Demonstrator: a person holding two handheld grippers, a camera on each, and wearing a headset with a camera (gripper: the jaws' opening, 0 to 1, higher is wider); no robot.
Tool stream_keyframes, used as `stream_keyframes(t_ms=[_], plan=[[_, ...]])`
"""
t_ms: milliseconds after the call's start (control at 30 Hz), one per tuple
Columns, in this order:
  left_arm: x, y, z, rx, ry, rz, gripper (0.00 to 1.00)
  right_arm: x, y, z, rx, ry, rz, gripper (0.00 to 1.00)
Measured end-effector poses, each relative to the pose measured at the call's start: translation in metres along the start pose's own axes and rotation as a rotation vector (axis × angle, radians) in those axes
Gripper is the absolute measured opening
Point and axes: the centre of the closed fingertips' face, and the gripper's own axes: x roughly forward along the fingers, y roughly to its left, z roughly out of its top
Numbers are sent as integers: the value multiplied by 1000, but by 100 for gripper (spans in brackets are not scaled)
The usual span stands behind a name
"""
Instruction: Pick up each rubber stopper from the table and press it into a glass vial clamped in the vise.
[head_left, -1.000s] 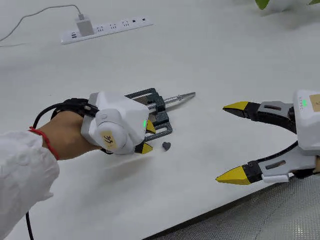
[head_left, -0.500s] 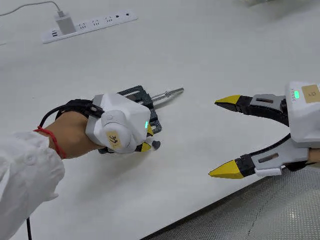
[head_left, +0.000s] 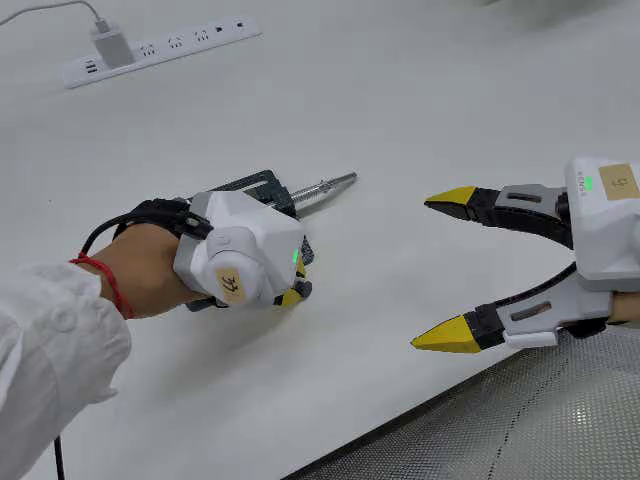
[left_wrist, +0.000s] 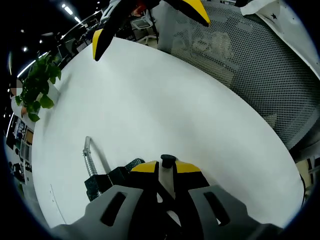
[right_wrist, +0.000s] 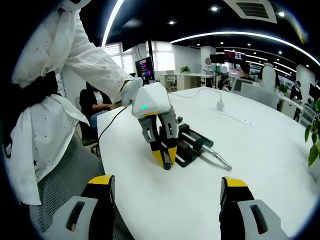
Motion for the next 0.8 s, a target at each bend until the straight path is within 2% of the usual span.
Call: stream_keyframes(t_ms=[800], plan=[[0,-3,-3,-45,10,2,5,-1,-1,2,-3,-3,-6,83]])
